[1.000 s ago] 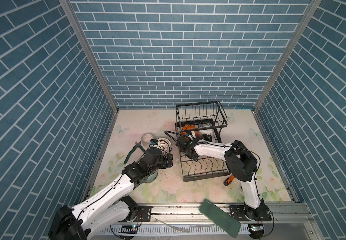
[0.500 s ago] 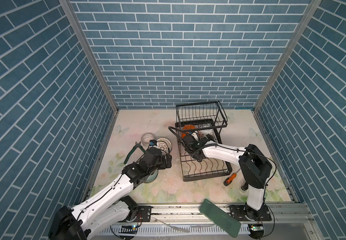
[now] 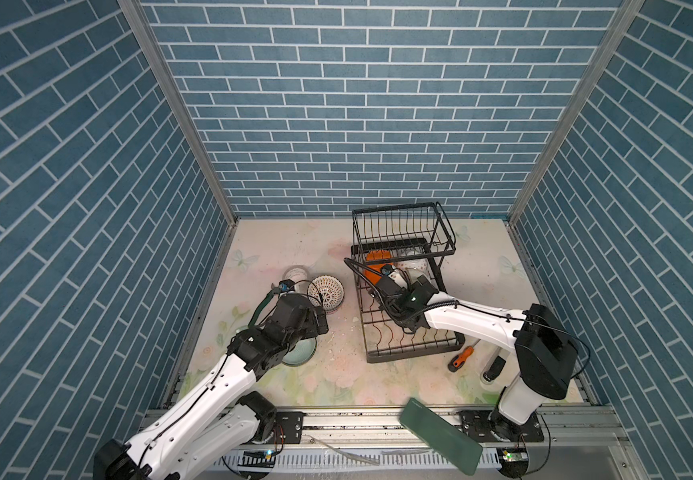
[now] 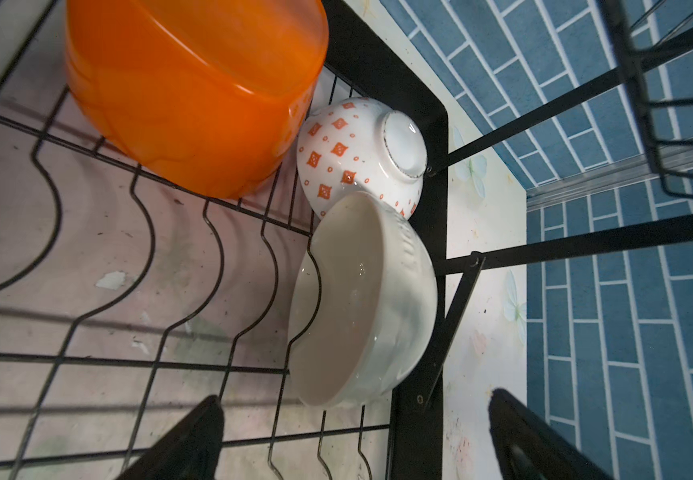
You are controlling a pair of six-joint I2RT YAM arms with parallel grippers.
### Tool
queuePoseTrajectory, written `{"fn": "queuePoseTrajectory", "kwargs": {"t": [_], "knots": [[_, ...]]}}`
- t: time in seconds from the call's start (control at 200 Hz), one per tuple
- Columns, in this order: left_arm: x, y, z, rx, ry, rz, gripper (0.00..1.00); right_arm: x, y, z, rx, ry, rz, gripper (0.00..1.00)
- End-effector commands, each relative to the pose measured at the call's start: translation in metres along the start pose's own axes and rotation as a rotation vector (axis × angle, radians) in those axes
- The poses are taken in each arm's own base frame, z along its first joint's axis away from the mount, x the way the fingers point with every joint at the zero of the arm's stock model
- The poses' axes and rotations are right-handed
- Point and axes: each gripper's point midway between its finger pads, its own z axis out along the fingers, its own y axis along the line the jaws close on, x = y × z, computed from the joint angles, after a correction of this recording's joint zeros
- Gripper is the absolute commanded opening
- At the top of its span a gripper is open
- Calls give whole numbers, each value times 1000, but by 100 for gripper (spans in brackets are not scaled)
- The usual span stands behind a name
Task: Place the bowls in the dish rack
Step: 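Withdraw the right gripper while the left gripper moves over the green-striped bowl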
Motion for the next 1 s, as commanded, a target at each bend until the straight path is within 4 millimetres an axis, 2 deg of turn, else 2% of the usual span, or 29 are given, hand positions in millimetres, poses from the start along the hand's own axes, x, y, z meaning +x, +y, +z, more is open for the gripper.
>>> {"fn": "queuePoseTrajectory", "kwargs": {"t": [0.0,0.07,0.2,0.335,0.36,0.57,0.805,0.995], "knots": [[7,24,-6,-91,42,-43,100,0,0,-13,-69,-30,74,98],[2,30,-11,-116,49,-73,100,-1,-1,-19,-94,-41,90,96],[12,47,-9,-175,92,-124,100,-4,6,-39,-238,-71,123,96],[18,53,-6,-197,112,-158,100,-7,17,-58,-387,-99,156,95],[26,59,-2,-218,135,-154,99,-7,18,-61,-412,-101,160,94],[33,73,-1,-305,167,-137,97,-11,29,-85,-571,-148,190,92],[44,85,-10,-362,205,-134,87,-14,36,-91,-625,-171,202,91],[52,90,-4,-397,236,-147,82,-14,39,-90,-634,-169,192,91]]}}
